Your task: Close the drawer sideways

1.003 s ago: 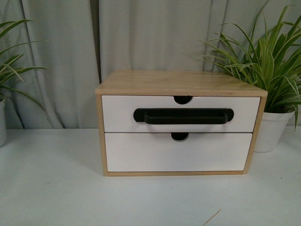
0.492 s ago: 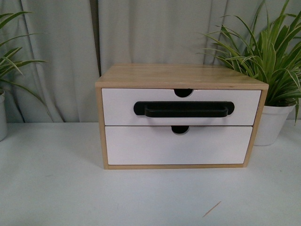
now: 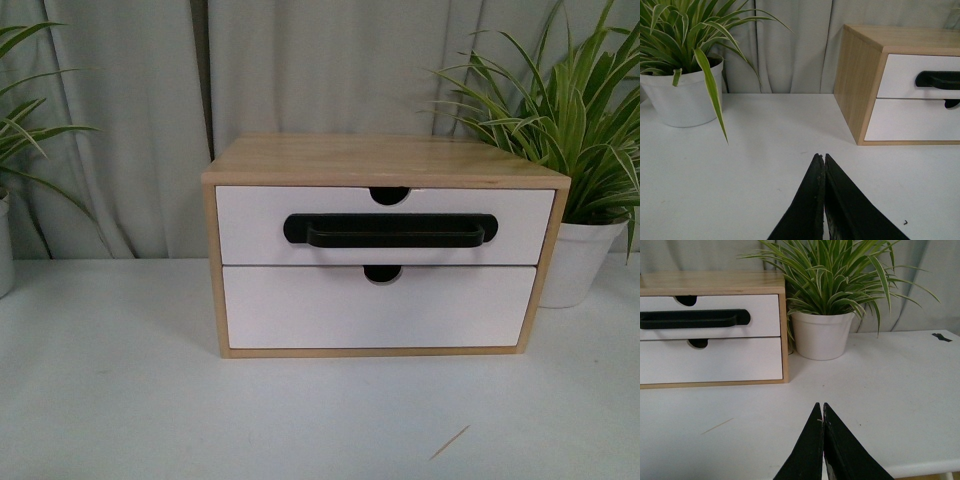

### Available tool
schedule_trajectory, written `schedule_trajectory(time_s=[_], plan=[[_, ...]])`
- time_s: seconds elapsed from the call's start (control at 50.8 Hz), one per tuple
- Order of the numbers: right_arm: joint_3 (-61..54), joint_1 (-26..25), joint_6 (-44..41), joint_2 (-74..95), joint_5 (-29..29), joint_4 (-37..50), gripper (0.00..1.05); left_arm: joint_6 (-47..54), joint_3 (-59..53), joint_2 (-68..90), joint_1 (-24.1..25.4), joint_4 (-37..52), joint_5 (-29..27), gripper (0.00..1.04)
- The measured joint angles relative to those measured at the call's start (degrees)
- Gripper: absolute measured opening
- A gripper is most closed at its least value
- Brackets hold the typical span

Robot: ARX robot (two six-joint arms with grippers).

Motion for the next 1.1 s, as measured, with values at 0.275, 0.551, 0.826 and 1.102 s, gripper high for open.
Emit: schedule_trajectory(time_s=[0.275,0.551,0.826,1.102], plan=[[0.0,0.0,0.0,0.0,0.0,0.0,0.01,0.0,0.0,-10.5,0.0,-11.1,0.1,0.04],[0.0,0.0,0.0,0.0,0.0,0.0,0.01,0.0,0.0,-11.1,0.0,-11.4,0.1,0.04],[0.0,0.0,0.0,0.0,0.0,0.0,0.31,0.0,0.0,-11.1,0.0,-11.4,0.1,0.37],[0.0,0.0,0.0,0.0,0.0,0.0,0.87,0.0,0.0,-11.1,0.0,-11.4,0.1,0.94]])
